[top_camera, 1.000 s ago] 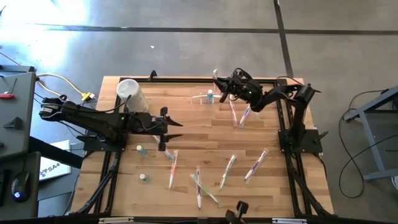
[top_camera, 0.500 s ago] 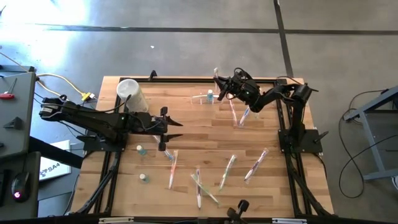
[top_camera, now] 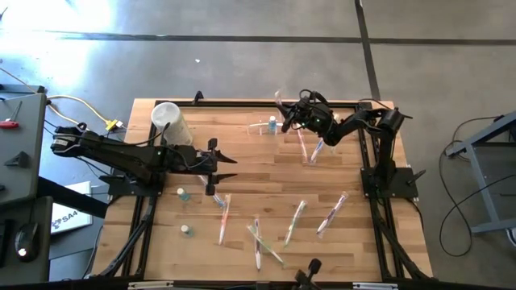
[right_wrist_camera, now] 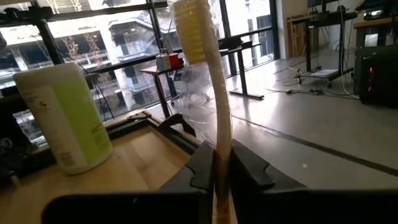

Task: Pick & Place toothbrushing station
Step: Put the middle orange toothbrush into the transparent organizer

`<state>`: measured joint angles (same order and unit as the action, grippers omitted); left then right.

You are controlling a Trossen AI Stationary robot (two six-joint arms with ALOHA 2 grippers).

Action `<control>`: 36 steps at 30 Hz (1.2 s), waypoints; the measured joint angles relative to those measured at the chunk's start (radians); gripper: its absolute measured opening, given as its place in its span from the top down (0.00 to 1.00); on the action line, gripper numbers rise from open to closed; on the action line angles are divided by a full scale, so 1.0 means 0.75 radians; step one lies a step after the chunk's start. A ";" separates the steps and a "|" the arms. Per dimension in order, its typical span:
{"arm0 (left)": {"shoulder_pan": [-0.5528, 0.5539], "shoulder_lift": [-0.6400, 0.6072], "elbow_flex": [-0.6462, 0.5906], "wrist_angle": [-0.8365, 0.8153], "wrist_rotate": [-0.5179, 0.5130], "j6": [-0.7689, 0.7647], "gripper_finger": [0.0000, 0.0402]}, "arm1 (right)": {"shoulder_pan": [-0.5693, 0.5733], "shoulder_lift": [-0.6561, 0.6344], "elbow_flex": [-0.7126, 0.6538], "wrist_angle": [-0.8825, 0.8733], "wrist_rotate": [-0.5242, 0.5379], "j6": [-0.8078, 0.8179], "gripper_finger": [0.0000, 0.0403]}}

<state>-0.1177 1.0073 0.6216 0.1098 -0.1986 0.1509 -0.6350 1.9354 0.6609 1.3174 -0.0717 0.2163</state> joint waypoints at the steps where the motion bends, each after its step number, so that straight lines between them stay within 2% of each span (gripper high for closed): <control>1: 0.000 0.000 0.000 -0.001 0.000 0.000 0.54 | 0.000 0.000 0.000 -0.013 -0.015 0.001 0.94; 20: 0.000 0.001 0.000 -0.008 0.000 0.000 0.54 | 0.001 0.000 0.000 -0.119 -0.036 0.033 0.77; 30: 0.000 0.001 0.001 -0.008 0.000 0.000 0.54 | 0.000 -0.008 0.000 -0.126 -0.044 0.031 0.53; 36: 0.000 0.001 0.001 -0.008 0.000 -0.001 0.54 | 0.000 -0.089 -0.001 -0.196 -0.042 -0.003 0.41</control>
<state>-0.1177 1.0077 0.6220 0.1035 -0.1986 0.1505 -0.6346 1.8685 0.6605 1.1704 -0.1032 0.2144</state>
